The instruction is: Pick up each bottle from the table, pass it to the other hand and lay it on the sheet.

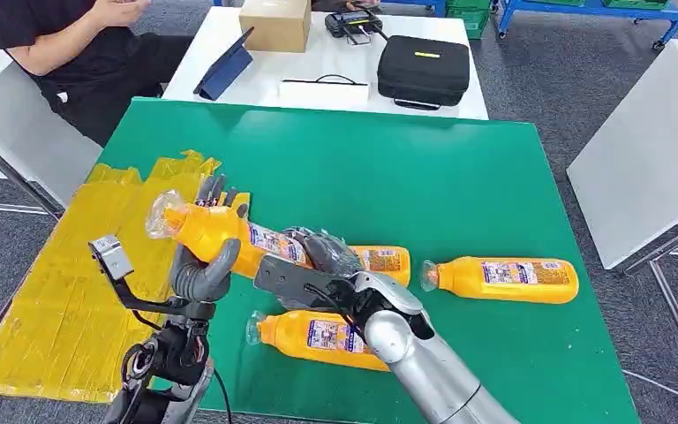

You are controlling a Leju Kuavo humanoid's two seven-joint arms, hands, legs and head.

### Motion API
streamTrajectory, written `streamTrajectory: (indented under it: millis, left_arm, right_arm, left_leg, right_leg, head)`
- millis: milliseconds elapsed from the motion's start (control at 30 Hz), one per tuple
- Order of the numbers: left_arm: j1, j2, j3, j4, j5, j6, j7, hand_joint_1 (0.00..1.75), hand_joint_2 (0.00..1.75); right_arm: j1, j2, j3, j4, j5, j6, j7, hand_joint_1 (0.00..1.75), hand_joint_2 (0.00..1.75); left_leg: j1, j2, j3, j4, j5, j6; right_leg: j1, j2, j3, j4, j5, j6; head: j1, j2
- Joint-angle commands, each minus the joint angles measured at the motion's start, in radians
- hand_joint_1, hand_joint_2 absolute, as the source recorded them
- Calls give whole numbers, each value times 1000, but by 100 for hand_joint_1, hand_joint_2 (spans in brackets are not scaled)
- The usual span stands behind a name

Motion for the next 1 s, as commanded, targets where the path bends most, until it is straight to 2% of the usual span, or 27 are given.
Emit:
streamTrajectory:
  millis: [33,200,233,400,433,500,533,700,733,867,900,1000]
  left_arm:
    - [-26,5,-13,19,-2,-1,7,0,175]
    - [-26,5,-13,19,-2,-1,7,0,175]
    - [-26,5,-13,19,-2,-1,7,0,175]
    - [-26,5,-13,19,-2,-1,7,0,175]
    - [-31,12,-19,20,-40,0,19,175,175]
    - [-23,-14,23,13,-68,-26,36,175,175]
    - [-23,-14,23,13,-68,-26,36,175,175]
    - [-16,-18,33,9,-71,-33,38,175,175]
    - [-16,-18,33,9,-71,-33,38,175,175]
    - [-14,-20,34,8,-72,-34,38,175,175]
    - [-10,-21,36,6,-73,-37,38,175,175]
    - [-5,-23,37,5,-75,-41,39,175,175]
  right_arm:
    - [-45,-8,47,72,-1,4,4,175,175]
    - [-45,-8,47,72,-1,4,4,175,175]
    - [-45,-8,47,72,-1,4,4,175,175]
    - [-45,-8,47,72,-1,4,4,175,175]
    - [-74,-32,111,84,111,19,62,175,175]
    - [-33,-10,96,80,162,19,59,175,175]
    - [-33,-10,96,80,162,19,59,175,175]
    - [-33,-9,90,84,168,16,54,175,175]
    - [-33,-9,90,84,168,16,54,175,175]
    - [-35,-9,89,84,168,17,51,175,175]
    - [-36,-7,86,87,167,18,48,175,175]
    - [-41,-6,84,99,166,18,40,175,175]
  left_leg:
    - [0,1,2,0,0,-2]
    - [0,1,1,0,0,-1]
    - [0,2,3,1,-1,-3]
    - [0,1,1,0,0,-1]
    - [0,1,2,0,-1,-2]
    - [0,2,4,1,-1,-4]
    - [0,1,3,0,-1,-2]
    - [0,1,2,0,0,-2]
    - [0,1,4,1,-1,-4]
    - [1,1,1,0,0,-2]
    - [1,1,5,1,-1,-4]
    - [0,1,4,1,-1,-3]
  right_leg:
    - [1,-4,2,0,-1,-2]
    - [1,-3,1,0,0,-1]
    - [1,-6,3,1,-1,-3]
    - [1,-2,1,0,0,-1]
    - [1,-4,2,0,-1,-2]
    - [1,-7,4,2,-2,-4]
    - [1,-3,3,0,-1,-2]
    - [1,-4,1,0,0,-2]
    - [2,-8,4,1,-2,-3]
    - [1,-4,1,0,0,-2]
    - [2,-8,4,1,-2,-4]
    - [1,-7,4,1,-2,-3]
  head:
    - [0,0]
    - [0,0]
    - [0,0]
    - [0,0]
    - [0,0]
    - [0,0]
    - [0,0]
    - [0,0]
    - [0,0]
    - [0,0]
    - [0,0]
    - [0,0]
